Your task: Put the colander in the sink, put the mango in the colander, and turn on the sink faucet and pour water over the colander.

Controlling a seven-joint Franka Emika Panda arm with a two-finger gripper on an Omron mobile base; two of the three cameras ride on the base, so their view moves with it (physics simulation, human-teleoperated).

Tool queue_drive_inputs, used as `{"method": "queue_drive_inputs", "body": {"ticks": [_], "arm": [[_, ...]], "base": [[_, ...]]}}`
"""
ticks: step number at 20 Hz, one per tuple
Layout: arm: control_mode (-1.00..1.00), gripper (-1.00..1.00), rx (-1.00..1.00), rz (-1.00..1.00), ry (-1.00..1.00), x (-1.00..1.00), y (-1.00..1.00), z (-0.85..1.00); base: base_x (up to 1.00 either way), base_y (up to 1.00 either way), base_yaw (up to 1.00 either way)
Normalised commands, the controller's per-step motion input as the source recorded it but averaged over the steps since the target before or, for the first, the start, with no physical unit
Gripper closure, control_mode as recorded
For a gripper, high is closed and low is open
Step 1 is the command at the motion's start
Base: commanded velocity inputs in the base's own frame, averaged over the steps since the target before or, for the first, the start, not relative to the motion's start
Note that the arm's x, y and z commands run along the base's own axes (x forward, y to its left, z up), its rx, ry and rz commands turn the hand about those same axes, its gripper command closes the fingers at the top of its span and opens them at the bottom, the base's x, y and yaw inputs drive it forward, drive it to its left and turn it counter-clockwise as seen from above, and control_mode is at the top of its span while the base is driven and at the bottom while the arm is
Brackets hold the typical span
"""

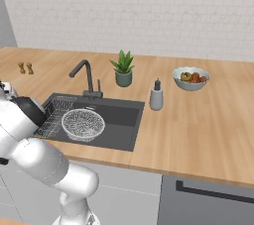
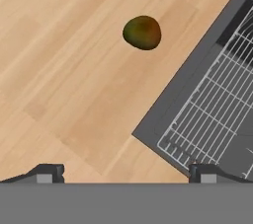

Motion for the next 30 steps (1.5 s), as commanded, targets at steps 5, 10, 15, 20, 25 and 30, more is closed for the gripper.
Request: {"method": "queue_drive_inputs", "body": {"ticks": [5,10,15,20,25,30], "arm": [[-1.0,-1.0,0.0,0.0,0.0,0.39,0.21,-0.17],[-1.0,-1.0,0.0,0.0,0.01,0.34,0.09,-0.16],[-1.0,-1.0,0.0,0.0,0.02,0.22,0.07,-0.22],[-1.0,-1.0,0.0,0.0,0.0,0.16,0.15,-0.27],[-1.0,-1.0,0.0,0.0,0.01,0.15,0.25,-0.15],[-1.0,-1.0,0.0,0.0,0.0,0.24,0.06,-0.11]], "base": [[0.0,0.0,0.0],[0.0,0.0,0.0],[0.0,0.0,0.0],[0.0,0.0,0.0],[0.0,0.0,0.0],[0.0,0.0,0.0]]}}
